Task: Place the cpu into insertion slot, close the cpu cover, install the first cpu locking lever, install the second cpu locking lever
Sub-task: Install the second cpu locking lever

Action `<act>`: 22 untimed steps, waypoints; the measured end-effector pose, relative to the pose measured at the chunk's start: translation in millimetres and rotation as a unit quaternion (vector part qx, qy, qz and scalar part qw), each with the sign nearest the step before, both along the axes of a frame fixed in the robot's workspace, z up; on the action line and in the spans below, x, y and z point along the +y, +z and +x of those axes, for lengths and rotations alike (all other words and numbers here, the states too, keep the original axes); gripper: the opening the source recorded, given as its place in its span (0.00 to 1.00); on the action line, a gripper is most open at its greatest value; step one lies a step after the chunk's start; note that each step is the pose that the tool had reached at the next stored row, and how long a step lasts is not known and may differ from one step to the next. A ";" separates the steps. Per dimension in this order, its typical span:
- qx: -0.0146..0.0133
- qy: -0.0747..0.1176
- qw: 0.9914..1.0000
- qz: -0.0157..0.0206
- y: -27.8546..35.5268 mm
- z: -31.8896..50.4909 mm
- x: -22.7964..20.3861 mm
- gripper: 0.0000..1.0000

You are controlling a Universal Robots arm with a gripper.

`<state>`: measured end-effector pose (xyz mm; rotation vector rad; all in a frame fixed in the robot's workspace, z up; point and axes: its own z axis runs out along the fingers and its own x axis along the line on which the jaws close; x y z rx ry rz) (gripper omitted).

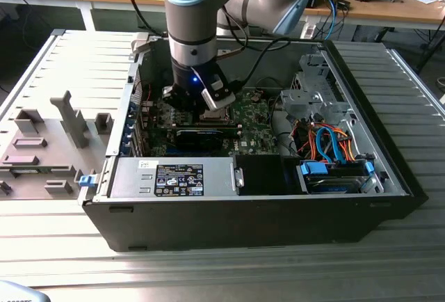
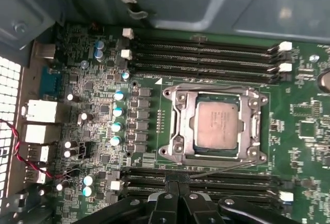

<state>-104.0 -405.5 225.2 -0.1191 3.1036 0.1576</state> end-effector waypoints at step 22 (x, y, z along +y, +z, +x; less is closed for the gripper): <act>0.000 0.023 1.000 0.009 -22.4 -6.2 7.8 0.11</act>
